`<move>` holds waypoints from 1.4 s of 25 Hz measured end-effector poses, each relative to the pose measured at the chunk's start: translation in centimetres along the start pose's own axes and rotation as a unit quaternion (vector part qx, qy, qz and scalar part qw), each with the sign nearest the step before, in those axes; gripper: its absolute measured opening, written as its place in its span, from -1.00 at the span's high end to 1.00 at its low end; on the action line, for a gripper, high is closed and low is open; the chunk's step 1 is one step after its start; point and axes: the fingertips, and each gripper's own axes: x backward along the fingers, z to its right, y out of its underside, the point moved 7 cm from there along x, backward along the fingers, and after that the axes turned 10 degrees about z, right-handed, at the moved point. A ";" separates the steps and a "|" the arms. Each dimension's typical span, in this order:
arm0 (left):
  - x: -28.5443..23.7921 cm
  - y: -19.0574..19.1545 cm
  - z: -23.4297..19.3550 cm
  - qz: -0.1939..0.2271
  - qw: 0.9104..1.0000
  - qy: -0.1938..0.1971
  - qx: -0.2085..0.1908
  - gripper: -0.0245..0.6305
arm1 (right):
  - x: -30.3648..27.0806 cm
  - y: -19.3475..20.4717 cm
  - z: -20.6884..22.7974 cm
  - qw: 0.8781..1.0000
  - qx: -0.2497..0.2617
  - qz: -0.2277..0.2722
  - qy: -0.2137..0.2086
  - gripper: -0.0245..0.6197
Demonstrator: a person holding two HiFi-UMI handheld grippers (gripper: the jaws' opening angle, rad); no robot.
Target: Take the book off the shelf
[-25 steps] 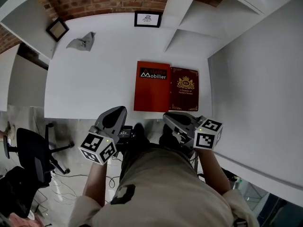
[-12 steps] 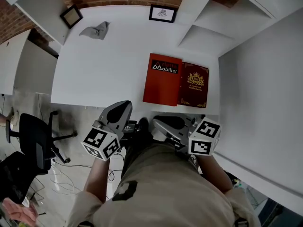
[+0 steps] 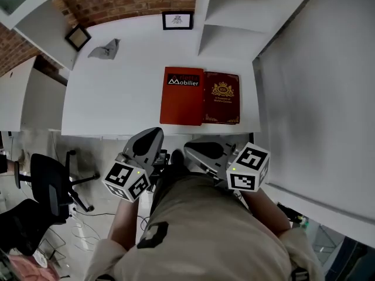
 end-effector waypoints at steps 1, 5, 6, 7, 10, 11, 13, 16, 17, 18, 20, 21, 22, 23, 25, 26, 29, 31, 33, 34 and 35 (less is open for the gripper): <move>-0.5 0.2 1.0 -0.003 1.000 0.009 -0.005 0.92 | 0.9 0.1 -0.1 1.000 0.005 0.005 0.002 0.90; -1.7 0.4 4.7 -0.011 0.999 0.037 -0.021 0.92 | 4.5 0.6 -0.7 1.000 0.016 0.017 0.014 0.90; -2.0 0.4 5.6 -0.012 0.999 0.041 -0.024 0.92 | 5.4 0.6 -0.8 1.000 0.017 0.020 0.016 0.90; -2.2 0.4 6.5 -0.014 0.999 0.044 -0.029 0.92 | 6.4 0.7 -0.9 0.999 0.016 0.024 0.017 0.90; -2.6 1.2 9.4 -0.024 0.998 0.051 -0.042 0.92 | 9.2 1.2 -1.1 0.999 0.010 0.035 0.019 0.90; -2.7 1.6 10.3 -0.029 0.997 0.052 -0.045 0.92 | 10.2 1.4 -1.1 0.999 0.006 0.039 0.020 0.90; -2.9 2.5 12.1 -0.037 0.997 0.057 -0.047 0.92 | 11.9 1.8 -1.2 0.999 -0.001 0.047 0.021 0.90; -3.3 3.6 14.8 -0.051 0.995 0.069 -0.057 0.92 | 14.2 2.4 -1.4 0.998 -0.007 0.059 0.028 0.90; -3.5 3.9 15.6 -0.054 0.994 0.072 -0.063 0.92 | 14.8 2.5 -1.4 0.998 -0.009 0.062 0.032 0.90; -3.7 4.1 16.3 -0.056 0.993 0.075 -0.071 0.92 | 15.4 2.6 -1.3 0.997 -0.012 0.066 0.035 0.90; -4.0 4.4 17.3 -0.059 0.991 0.079 -0.086 0.92 | 16.1 2.7 -1.1 0.997 -0.016 0.070 0.038 0.90; -4.0 4.6 17.5 -0.061 0.991 0.078 -0.091 0.91 | 16.3 2.8 -0.9 0.997 -0.018 0.071 0.038 0.90; -3.9 4.8 17.5 -0.064 0.991 0.075 -0.093 0.92 | 16.4 2.9 -0.8 0.997 -0.020 0.069 0.037 0.90; -3.8 4.9 17.5 -0.066 0.991 0.071 -0.094 0.92 | 16.4 3.0 -0.7 0.997 -0.021 0.067 0.035 0.90; -3.7 5.0 17.0 -0.066 0.992 0.059 -0.091 0.92 | 16.1 3.2 -0.5 0.997 -0.026 0.061 0.031 0.90; -3.6 5.1 16.7 -0.066 0.992 0.053 -0.089 0.92 | 15.8 3.3 -0.3 0.997 -0.031 0.058 0.029 0.90; -3.0 5.1 15.1 -0.068 0.994 0.035 -0.079 0.92 | 14.3 3.3 0.4 0.998 -0.047 0.046 0.025 0.90; -2.6 4.9 13.6 -0.071 0.994 0.022 -0.075 0.91 | 12.7 3.1 0.7 0.998 -0.052 0.035 0.019 0.90; -2.4 4.5 11.9 -0.072 0.995 0.011 -0.072 0.92 | 10.9 2.8 1.1 0.998 -0.053 0.024 0.012 0.90; -2.4 4.3 10.9 -0.068 0.995 0.005 -0.072 0.91 | 9.9 2.7 1.3 0.998 -0.054 0.019 0.009 0.90; -2.3 4.0 9.9 -0.064 0.995 0.000 -0.071 0.92 | 8.9 2.5 1.6 0.998 -0.054 0.014 0.006 0.90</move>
